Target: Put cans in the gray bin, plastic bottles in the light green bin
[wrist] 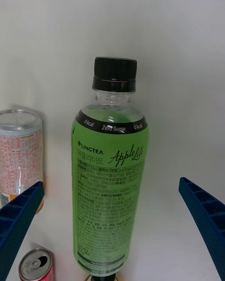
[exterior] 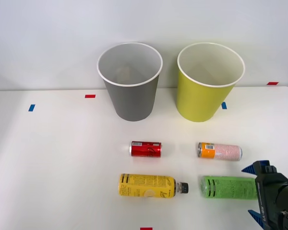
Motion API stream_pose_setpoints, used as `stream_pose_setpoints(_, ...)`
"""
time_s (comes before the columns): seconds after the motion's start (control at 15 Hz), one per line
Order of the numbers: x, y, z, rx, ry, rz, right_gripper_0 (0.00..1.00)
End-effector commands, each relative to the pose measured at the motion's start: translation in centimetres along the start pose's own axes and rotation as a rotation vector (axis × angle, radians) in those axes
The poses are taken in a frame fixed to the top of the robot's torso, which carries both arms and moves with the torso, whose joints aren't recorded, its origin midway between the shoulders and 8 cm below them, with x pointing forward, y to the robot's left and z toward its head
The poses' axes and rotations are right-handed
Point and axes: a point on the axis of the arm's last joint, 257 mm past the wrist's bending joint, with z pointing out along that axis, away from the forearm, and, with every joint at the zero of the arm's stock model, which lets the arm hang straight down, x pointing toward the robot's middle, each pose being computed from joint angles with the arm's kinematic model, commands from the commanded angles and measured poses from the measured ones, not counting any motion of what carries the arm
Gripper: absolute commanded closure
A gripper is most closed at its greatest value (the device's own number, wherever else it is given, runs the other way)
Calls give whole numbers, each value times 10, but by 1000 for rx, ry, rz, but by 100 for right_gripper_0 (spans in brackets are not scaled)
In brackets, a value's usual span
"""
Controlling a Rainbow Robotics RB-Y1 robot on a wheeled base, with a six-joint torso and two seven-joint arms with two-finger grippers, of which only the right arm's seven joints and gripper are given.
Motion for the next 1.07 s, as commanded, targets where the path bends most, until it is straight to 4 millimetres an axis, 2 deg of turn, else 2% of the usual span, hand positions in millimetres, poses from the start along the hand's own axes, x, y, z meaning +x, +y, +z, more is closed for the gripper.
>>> stream_pose_setpoints(0.07, 3, -2, 10, 20, 9, 5, 0)
stream_pose_setpoints(0.4, 5, 5, 21, 20, 9, 14, 0)
stream_pose_setpoints(0.67, 5, -3, 31, 49, 3, 14, 0)
stream_pose_setpoints(1.07, 3, 3, 50, 65, -13, 14, 0)
